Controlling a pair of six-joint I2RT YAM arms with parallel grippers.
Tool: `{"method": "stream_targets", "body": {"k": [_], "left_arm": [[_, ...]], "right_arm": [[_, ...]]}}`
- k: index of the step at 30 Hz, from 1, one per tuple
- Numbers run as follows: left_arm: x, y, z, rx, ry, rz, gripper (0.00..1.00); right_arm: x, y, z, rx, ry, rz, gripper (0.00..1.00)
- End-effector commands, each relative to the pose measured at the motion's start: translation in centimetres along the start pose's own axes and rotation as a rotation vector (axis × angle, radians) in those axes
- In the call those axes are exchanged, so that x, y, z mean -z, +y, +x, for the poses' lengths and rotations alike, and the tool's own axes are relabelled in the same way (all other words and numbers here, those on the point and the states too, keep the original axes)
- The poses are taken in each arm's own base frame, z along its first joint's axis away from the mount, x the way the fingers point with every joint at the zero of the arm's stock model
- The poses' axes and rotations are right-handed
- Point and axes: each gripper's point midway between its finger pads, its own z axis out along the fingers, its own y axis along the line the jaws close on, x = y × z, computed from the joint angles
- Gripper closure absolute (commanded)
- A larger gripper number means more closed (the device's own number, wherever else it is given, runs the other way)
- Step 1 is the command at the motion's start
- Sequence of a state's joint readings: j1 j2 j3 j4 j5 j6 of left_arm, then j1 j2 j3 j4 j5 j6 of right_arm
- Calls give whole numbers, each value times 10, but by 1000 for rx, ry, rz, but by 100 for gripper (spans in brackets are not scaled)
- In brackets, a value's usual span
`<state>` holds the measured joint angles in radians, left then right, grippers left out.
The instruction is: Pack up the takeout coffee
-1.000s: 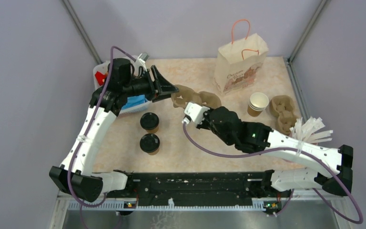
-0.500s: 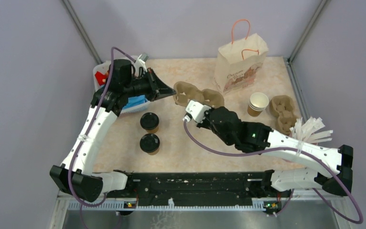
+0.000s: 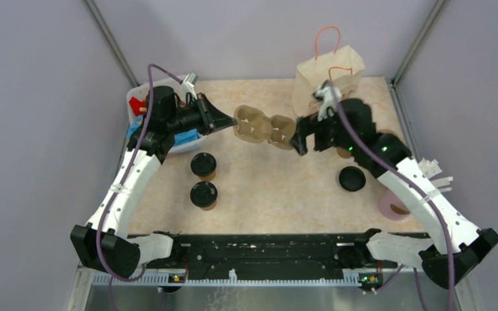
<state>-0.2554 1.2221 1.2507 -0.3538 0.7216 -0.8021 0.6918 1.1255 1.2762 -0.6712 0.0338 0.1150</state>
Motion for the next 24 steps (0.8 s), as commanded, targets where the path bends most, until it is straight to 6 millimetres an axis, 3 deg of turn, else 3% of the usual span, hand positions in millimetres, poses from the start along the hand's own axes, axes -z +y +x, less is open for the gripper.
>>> {"method": "stream_targets", "body": {"k": [1, 3, 7, 10, 17, 20, 24], "left_arm": [[16, -27, -18, -131, -73, 106, 100], [19, -30, -19, -114, -80, 126, 100], [25, -33, -19, -81, -94, 152, 100], [29, -36, -19, -57, -105, 178, 100], [32, -41, -20, -26, -118, 216, 100], [33, -43, -20, -15, -118, 223, 100], [33, -46, -21, -13, -121, 243, 100]], "right_arm": [[35, 13, -34, -476, -19, -358, 6], [35, 3, -42, -616, -40, -488, 11], [33, -17, -61, -758, -128, -634, 11], [20, -20, -61, -815, -131, -708, 21], [9, -33, -54, -905, -216, -799, 31], [11, -33, -48, -952, -229, -861, 47], [14, -31, -50, -953, -238, -903, 48]]}}
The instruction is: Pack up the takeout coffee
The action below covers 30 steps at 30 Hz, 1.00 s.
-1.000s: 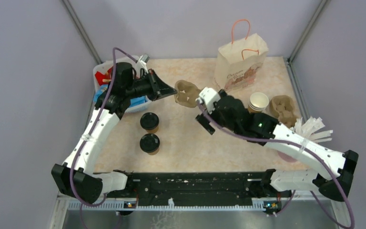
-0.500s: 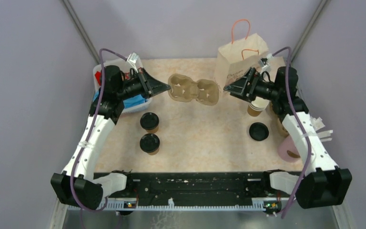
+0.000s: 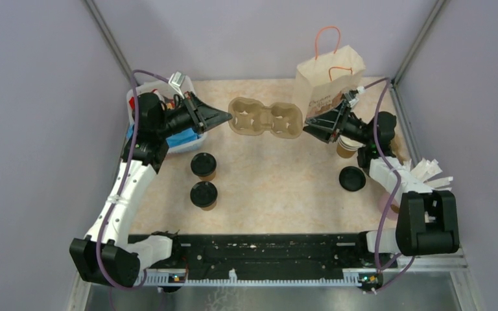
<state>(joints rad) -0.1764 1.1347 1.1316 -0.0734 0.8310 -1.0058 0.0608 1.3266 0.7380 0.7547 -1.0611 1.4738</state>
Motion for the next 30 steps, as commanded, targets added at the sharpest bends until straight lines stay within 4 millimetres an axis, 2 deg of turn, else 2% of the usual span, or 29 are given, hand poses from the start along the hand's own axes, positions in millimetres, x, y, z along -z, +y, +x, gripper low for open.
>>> {"method": "stream_targets", "body": {"k": [1, 6, 15, 24, 30], "left_arm": [[6, -22, -4, -50, -23, 86, 100], [4, -22, -4, -42, -14, 100, 100], [2, -20, -3, -40, -1, 106, 100], [1, -18, -3, -36, 3, 108, 100], [0, -17, -3, -30, 12, 115, 100]], "right_arm": [[3, 37, 4, 103, 28, -139, 48], [-2, 37, 5, 106, 44, -143, 51], [-10, 42, 4, 91, 45, -182, 72], [-10, 43, 4, 76, 38, -206, 81], [-13, 44, 5, 77, 43, -210, 96]]}}
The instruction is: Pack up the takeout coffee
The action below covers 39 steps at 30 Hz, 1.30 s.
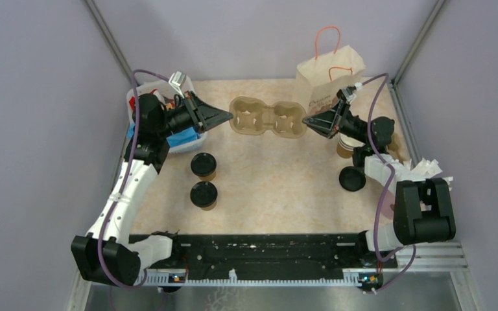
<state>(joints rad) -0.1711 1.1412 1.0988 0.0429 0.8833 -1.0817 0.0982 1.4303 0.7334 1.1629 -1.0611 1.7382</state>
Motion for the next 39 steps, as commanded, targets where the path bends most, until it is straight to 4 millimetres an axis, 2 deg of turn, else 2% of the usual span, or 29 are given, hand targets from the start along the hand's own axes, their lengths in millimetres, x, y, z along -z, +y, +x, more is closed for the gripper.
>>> {"method": "stream_targets", "body": {"k": [1, 4, 5, 7, 8, 9, 10, 11, 13, 16, 19, 21, 23, 26, 30, 32, 35, 37, 39], "left_arm": [[0, -9, -4, -48, 0, 46, 100], [-1, -2, -4, -40, 5, 13, 97], [-1, 3, -4, -32, 8, -12, 86], [-1, 18, -4, 0, 14, -85, 52], [-1, 25, -5, 2, 12, -122, 38], [-3, 27, -9, -14, 15, -137, 31], [-6, 27, -10, -40, 24, -141, 28], [-8, 26, -14, -64, 27, -149, 25], [-16, 28, -21, -122, 28, -174, 17], [-37, 24, -26, -182, 33, -168, 13], [-71, 25, -22, -216, 36, -175, 14], [-100, 22, -12, -243, 41, -175, 14], [-128, 20, -11, -271, 14, -203, 14], [-164, 24, -25, -330, -89, -325, 15], [-195, 37, -50, -406, -239, -438, 17], [-210, 41, -61, -457, -299, -464, 16], [-239, 45, -68, -517, -326, -464, 15], [-258, 37, -68, -533, -313, -398, 16], [-274, 10, -61, -570, -286, -232, 17]], "right_arm": [[-6, 18, 1, 88, 14, -52, 100], [-6, 22, 1, 101, 20, -36, 100], [-6, 24, 2, 111, 20, -22, 100], [0, 22, 1, 137, 5, 57, 100], [6, 15, -1, 157, -19, 139, 100], [13, 16, -6, 192, -50, 240, 100], [25, 12, -11, 248, -88, 376, 100], [44, 1, -3, 223, -94, 552, 100], [76, 8, -5, 375, -110, 791, 100], [116, 40, 0, 550, -127, 1011, 100], [152, 89, -1, 706, -233, 1168, 100], [168, 132, -5, 830, -337, 1213, 100], [178, 168, -5, 933, -431, 1226, 100], [188, 200, -1, 1001, -532, 1217, 100], [191, 218, 14, 1012, -594, 1166, 100], [192, 216, 23, 999, -593, 1148, 100], [192, 209, 36, 972, -568, 1129, 100], [195, 205, 41, 952, -566, 1135, 100], [197, 203, 45, 937, -564, 1141, 100]]}}
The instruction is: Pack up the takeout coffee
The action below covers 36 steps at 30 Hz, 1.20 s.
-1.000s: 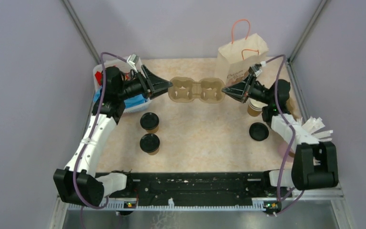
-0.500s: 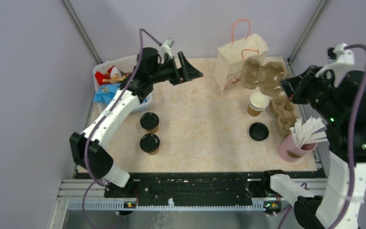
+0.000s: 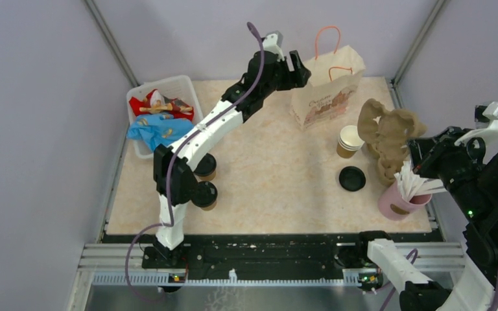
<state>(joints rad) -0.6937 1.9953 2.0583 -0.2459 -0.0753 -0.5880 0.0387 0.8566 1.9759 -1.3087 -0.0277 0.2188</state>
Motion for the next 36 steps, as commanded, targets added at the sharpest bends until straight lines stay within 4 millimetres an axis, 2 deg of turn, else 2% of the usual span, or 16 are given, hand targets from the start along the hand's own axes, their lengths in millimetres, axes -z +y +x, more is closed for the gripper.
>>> {"method": "stream_targets", "body": {"k": [1, 3, 5, 9, 14, 19, 25, 30, 33, 36], "left_arm": [[-5, -59, -41, -83, -160, 283, 17], [8, -90, -44, -126, -185, 509, 17], [21, -111, -44, -202, -223, 673, 16], [17, -121, -26, -362, -244, 811, 16], [4, -114, 7, -565, -277, 905, 20], [-23, -100, 20, -803, -348, 874, 19], [-54, -94, 15, -825, -408, 812, 27], [-68, -86, 4, -784, -478, 714, 28], [-69, -88, 5, -783, -504, 707, 34], [-64, -95, 7, -783, -509, 725, 35]], "right_arm": [[8, -2, 11, -31, 29, 13, 100], [12, 1, 12, -41, 26, -2, 100], [17, 6, 10, -43, 18, -31, 100], [26, 13, 6, -47, -2, -65, 100], [32, 19, 2, -58, -25, -98, 100], [33, 21, 0, -64, -28, -108, 100], [28, 20, 4, -69, 3, -101, 100], [25, 20, 6, -82, 16, -94, 100], [24, 19, 8, -89, 22, -90, 100], [23, 19, 9, -100, 26, -88, 100]]}}
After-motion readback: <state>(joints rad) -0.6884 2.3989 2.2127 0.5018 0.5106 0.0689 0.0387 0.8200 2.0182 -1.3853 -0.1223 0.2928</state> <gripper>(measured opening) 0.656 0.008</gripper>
